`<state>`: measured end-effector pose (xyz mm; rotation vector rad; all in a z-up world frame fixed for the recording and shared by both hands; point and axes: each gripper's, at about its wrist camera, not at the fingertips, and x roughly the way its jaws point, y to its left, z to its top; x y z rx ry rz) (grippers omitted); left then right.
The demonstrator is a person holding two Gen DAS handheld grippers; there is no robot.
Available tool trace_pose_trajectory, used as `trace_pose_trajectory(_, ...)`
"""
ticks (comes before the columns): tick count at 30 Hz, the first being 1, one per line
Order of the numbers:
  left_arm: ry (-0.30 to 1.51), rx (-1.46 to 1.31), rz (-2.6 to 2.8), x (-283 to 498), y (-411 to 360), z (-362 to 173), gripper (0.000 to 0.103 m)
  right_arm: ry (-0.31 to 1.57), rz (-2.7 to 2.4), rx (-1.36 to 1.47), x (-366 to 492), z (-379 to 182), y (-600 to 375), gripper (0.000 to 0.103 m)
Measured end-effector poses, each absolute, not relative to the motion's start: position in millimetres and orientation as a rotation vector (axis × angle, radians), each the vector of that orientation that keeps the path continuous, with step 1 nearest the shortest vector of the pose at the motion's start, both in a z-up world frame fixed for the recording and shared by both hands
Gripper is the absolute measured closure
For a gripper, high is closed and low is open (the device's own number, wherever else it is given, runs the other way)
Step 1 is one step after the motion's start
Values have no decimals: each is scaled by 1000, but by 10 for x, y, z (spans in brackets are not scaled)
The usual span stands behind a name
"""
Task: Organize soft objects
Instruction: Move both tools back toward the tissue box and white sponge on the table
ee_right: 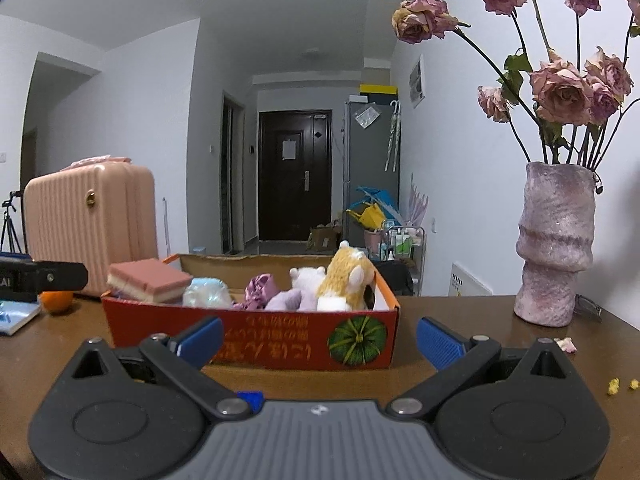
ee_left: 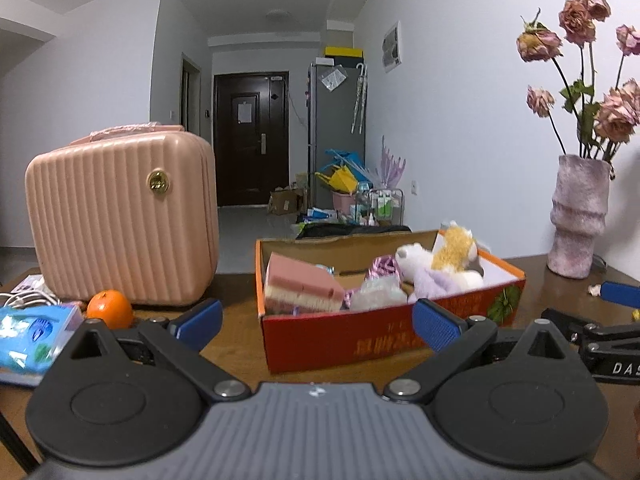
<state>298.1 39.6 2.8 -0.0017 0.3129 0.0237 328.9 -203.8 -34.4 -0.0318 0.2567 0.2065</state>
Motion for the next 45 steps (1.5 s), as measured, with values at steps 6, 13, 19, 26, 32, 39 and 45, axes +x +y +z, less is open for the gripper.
trace_pose_trajectory(6, 349, 15, 25, 2760, 386, -49, 0, 278, 216, -40, 3057, -357, -2053, 0)
trace_pose_trajectory(13, 368, 28, 29, 2511, 364, -120, 0, 299, 210, -38, 2851, -388, -2065, 0)
trace_pose_trajectory(19, 410, 37, 34, 2417, 329, -209, 0, 309, 185, -43, 2763, -413, -2073, 0)
trace_pose_trajectory(26, 458, 47, 30, 2393, 235, -307, 0, 321, 185, -22, 2762, -431, -2121, 0)
trace_pose_trajectory(32, 518, 59, 15, 2473, 80, -438, 0, 337, 184, -5, 2796, -447, -2145, 0)
trace_pose_trajectory(39, 573, 38, 30, 2643, -48, -530, 0, 353, 190, 4, 2815, -454, -2150, 0)
trace_pose_trajectory(45, 585, 49, 39, 2762, -202, -564, 3, 357, 199, -14, 2800, -462, -2104, 0)
